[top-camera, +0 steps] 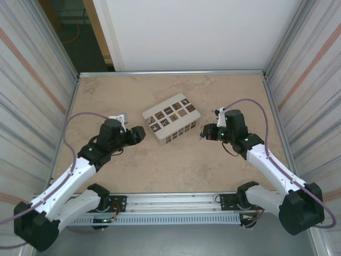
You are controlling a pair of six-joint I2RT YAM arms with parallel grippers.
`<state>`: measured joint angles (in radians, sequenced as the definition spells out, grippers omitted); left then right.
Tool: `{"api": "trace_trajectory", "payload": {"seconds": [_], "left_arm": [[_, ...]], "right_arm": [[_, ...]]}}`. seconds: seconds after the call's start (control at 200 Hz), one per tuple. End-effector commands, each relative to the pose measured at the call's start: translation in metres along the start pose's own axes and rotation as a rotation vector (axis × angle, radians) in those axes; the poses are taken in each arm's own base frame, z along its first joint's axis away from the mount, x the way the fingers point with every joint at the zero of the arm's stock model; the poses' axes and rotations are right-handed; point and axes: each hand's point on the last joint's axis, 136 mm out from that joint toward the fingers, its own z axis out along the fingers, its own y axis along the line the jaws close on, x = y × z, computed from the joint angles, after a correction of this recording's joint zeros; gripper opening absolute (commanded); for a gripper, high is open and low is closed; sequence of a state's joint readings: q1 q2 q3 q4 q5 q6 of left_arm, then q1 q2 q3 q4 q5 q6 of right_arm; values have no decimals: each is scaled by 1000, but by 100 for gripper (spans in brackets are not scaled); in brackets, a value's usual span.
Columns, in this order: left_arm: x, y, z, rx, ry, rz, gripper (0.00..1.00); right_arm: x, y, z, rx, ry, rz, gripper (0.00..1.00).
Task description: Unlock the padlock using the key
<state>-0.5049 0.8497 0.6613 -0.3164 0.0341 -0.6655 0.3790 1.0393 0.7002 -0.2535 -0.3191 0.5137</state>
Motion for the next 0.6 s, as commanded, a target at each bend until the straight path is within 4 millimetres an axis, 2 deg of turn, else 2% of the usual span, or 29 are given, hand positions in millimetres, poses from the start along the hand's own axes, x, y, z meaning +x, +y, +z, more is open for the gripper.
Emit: {"api": "trace_trajectory", "payload": {"seconds": [0.0, 0.215, 0.336, 0.596], "left_arm": [[-2, 31, -16, -134, -67, 26, 66], [-13, 49, -38, -209, -169, 11, 72], [-18, 56, -45, -242, -211, 12, 77], [-22, 64, -53, -268, -239, 4, 82]], "right_arm": [[10, 4, -18, 16, 80, -34, 0], [32, -12, -32, 123, 177, -12, 0], [44, -11, -42, 121, 212, 1, 0], [86, -26, -46, 197, 365, 76, 0]]}}
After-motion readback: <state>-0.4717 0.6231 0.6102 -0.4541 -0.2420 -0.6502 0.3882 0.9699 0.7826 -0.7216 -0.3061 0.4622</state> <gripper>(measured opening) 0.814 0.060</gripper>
